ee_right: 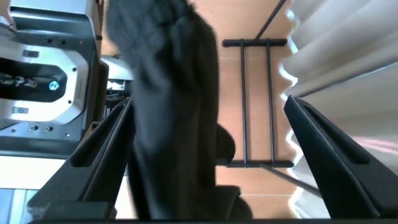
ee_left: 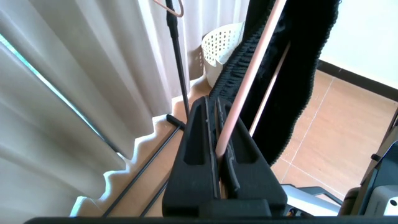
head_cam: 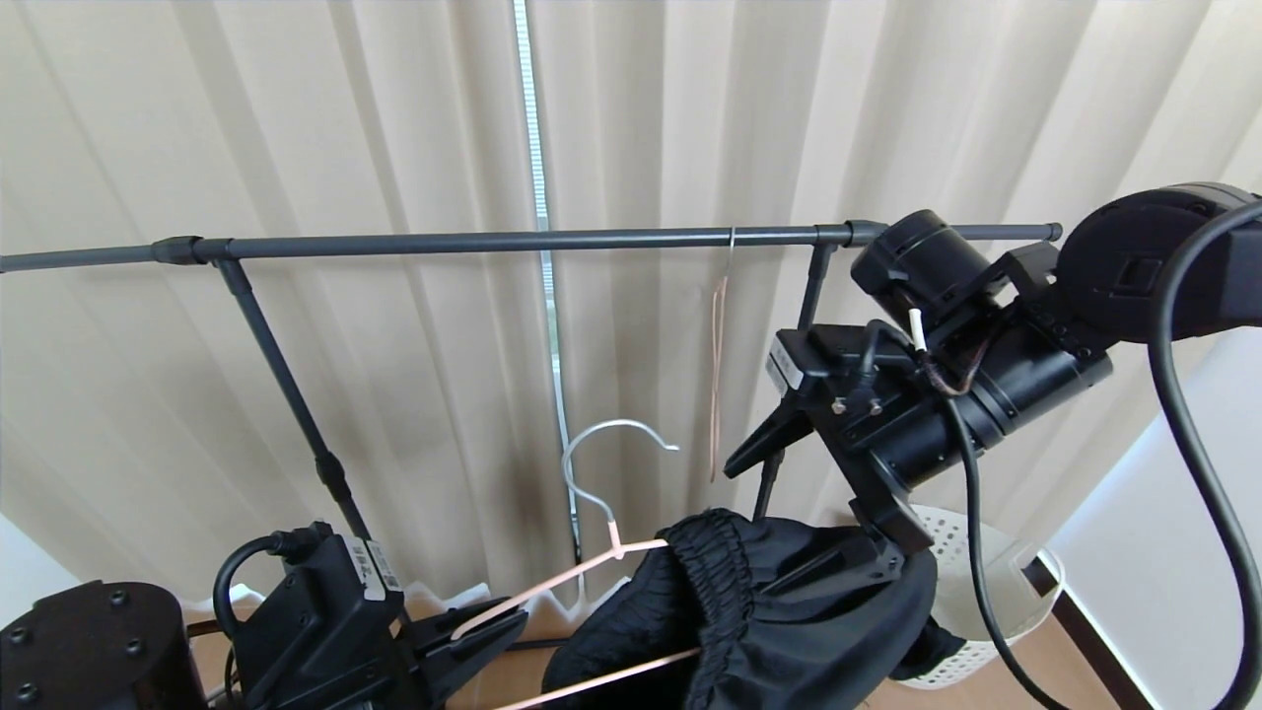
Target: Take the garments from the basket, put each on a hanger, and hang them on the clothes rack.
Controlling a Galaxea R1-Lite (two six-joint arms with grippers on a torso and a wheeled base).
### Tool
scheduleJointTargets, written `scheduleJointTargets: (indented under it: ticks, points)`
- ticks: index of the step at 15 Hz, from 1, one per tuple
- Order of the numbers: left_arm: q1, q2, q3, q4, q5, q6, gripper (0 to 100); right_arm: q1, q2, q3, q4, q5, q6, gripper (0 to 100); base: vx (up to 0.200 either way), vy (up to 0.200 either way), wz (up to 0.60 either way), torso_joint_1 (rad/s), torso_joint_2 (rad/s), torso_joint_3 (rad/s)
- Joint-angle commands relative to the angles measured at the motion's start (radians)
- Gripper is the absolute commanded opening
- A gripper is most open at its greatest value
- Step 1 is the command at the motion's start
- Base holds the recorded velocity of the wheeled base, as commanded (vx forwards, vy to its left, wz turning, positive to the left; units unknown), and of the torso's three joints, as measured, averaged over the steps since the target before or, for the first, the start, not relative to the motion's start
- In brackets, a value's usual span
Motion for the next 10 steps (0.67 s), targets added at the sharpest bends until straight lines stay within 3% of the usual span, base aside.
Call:
scheduleJointTargets:
  ticks: [1, 5, 10]
  points:
    - [0.000, 0.000, -0.001, 0.000, 0.000, 0.000, 0, 0.020, 0.051, -0.039, 0.001, -0.001, 0.002, 100, 0.000, 0.000, 0.00, 0.000, 0.00, 0.000]
    - [-0.002, -0.002, -0.002, 0.000, 0.000, 0.000, 0, 0.072, 0.100, -0.118, 0.001, -0.002, 0.048, 100, 0.000, 0.000, 0.00, 0.000, 0.00, 0.000]
    - [-0.002, 0.000, -0.002, 0.000, 0.002, 0.000, 0, 0.119, 0.115, -0.134, 0.001, -0.005, 0.068, 100, 0.000, 0.000, 0.00, 0.000, 0.00, 0.000]
